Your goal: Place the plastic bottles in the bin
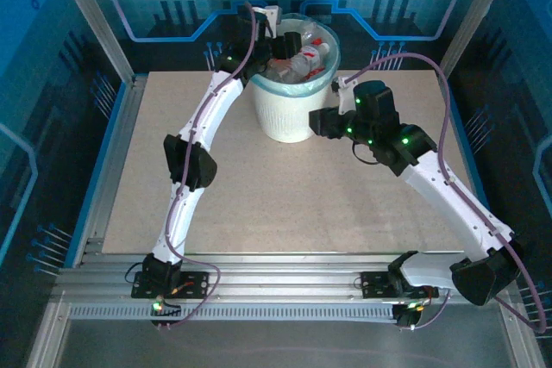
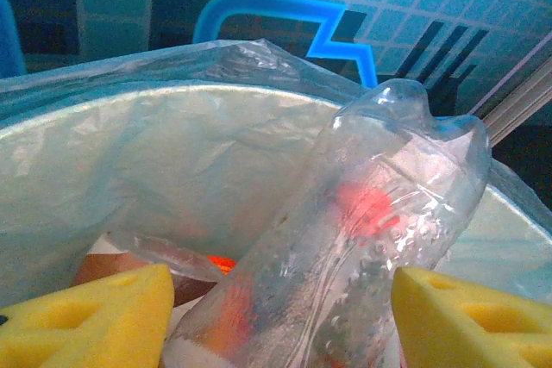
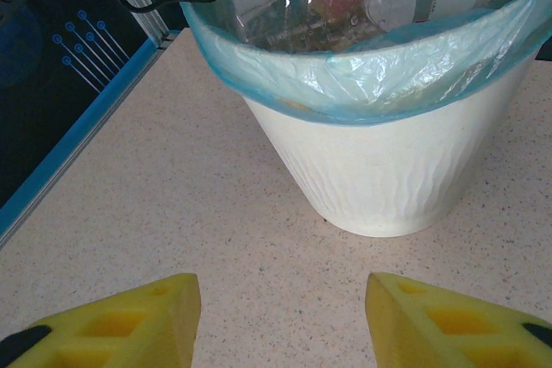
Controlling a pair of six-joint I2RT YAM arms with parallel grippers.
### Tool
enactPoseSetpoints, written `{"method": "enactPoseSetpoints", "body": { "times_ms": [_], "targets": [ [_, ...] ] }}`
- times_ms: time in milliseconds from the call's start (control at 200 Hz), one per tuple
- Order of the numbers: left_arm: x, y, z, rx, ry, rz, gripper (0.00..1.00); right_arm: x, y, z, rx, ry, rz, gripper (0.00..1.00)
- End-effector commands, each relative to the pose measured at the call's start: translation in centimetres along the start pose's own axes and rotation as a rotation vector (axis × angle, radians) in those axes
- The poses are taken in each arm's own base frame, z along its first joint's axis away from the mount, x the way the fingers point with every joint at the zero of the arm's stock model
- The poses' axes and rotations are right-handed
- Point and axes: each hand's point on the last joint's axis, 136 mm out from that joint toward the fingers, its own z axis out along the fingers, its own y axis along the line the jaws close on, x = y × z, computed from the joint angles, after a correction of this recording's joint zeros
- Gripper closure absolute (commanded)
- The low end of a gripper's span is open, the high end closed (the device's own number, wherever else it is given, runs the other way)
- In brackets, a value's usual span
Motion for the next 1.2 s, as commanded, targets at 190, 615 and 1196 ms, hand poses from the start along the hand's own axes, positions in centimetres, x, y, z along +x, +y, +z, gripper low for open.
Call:
{"method": "enactPoseSetpoints", "body": {
  "times_ms": [190,615,1196],
  "targets": [
    [-2.1,-0.6,-1.9,-0.011,-0.030,0.009,0.32,-0.4,0.3,-0.5,-0.011,0.000,0.033,0.46],
    [-16.3,-6.1,-17.5,0.017,-0.436,0.041,0.21,-1.0,-0.4,-2.2,0.046,-0.042,0.010,0.44],
    [7.7,10.8,-33.0,-0.589,-0.431,0.063,0.10,2.3,-18.4,-1.7,0.606,-0.181,0.063,0.21]
  ]
}}
